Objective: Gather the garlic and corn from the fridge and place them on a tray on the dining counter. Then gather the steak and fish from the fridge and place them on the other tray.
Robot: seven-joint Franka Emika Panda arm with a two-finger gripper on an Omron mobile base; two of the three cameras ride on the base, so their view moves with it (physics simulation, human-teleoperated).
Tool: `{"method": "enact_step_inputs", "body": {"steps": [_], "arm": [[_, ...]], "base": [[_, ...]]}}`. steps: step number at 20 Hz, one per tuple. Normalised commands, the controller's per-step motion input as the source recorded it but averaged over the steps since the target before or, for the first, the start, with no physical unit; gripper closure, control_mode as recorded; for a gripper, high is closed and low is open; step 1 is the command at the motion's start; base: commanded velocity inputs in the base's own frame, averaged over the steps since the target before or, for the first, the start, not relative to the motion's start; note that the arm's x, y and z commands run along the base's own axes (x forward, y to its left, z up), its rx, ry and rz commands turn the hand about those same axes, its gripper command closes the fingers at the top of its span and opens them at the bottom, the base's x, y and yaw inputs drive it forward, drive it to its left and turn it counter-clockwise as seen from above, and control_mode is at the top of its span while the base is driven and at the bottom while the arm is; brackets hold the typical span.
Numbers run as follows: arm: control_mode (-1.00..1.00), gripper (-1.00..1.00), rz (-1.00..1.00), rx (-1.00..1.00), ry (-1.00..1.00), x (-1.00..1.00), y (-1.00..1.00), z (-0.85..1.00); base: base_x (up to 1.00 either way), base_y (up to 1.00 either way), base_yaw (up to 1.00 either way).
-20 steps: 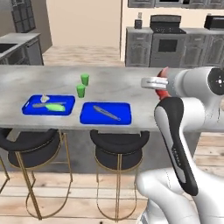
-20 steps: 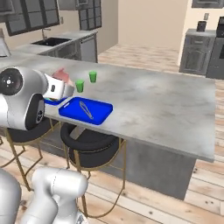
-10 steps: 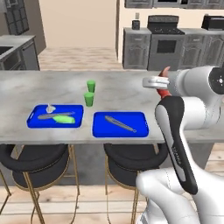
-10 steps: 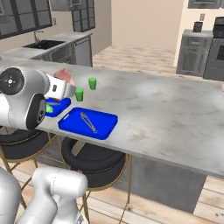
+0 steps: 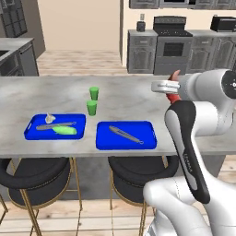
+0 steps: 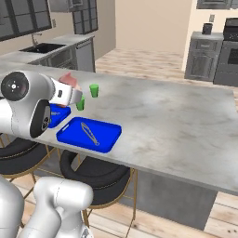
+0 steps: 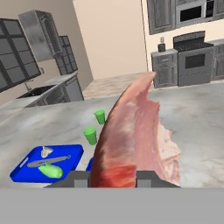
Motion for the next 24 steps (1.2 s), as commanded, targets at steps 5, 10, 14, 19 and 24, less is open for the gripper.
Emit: {"method": "enact_step_inputs", "body": {"steps": [5, 10, 14, 19, 24], "arm": [[1.00, 1.00, 0.00, 0.00, 0.00, 0.00, 0.00, 0.00], [1.00, 1.00, 0.00, 0.00, 0.00, 0.00, 0.00, 0.00], [-1.00, 1.00, 0.00, 0.00, 0.00, 0.00, 0.00, 0.00], [-1.00, 1.00, 0.00, 0.00, 0.00, 0.00, 0.00, 0.00], [-1.00, 1.00, 0.00, 0.00, 0.00, 0.00, 0.00, 0.00]], "base": [[0.00, 0.00, 0.00], [0.00, 0.00, 0.00], [0.00, 0.00, 0.00], [0.00, 0.00, 0.00], [0.00, 0.00, 0.00]]}}
